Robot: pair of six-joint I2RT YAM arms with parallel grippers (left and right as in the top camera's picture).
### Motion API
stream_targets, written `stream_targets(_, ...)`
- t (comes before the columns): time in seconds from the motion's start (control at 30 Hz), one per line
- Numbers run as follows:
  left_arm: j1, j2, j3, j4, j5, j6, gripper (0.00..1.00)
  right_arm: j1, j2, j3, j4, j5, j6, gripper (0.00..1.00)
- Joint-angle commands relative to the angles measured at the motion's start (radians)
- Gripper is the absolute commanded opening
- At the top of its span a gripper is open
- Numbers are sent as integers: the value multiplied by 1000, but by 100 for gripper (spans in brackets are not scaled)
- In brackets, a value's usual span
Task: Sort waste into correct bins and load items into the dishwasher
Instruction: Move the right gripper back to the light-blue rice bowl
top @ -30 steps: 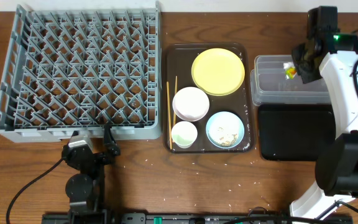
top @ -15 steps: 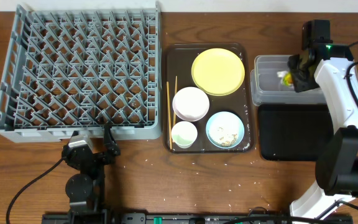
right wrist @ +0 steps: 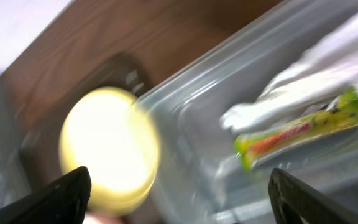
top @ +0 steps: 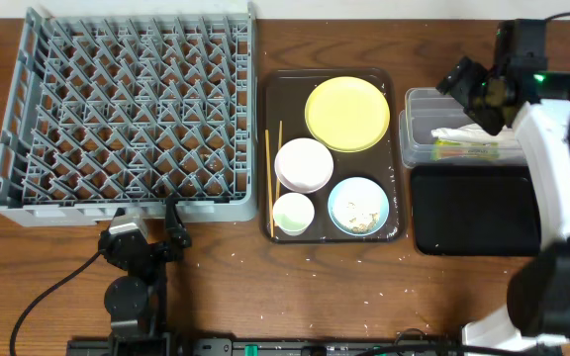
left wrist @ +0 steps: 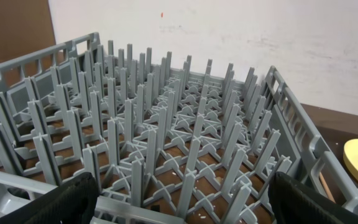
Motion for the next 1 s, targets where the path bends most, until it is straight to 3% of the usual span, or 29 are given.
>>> stream_targets(0.0, 3, -5, -32, -18, -5, 16, 88, 59, -109, 35, -74, -122, -199, 90)
stream_targets(0.23, 3, -5, -32, -18, -5, 16, 88, 237, -144, 34, -271, -92, -250, 93)
stream_targets(0.5, 3, -5, -32, -18, -5, 16, 88, 423, -118, 34, -314, 6, -249, 99)
stream_targets(0.97, 3, -5, -32, -18, -5, 16, 88, 476, -63, 6, -338, 6, -216, 99)
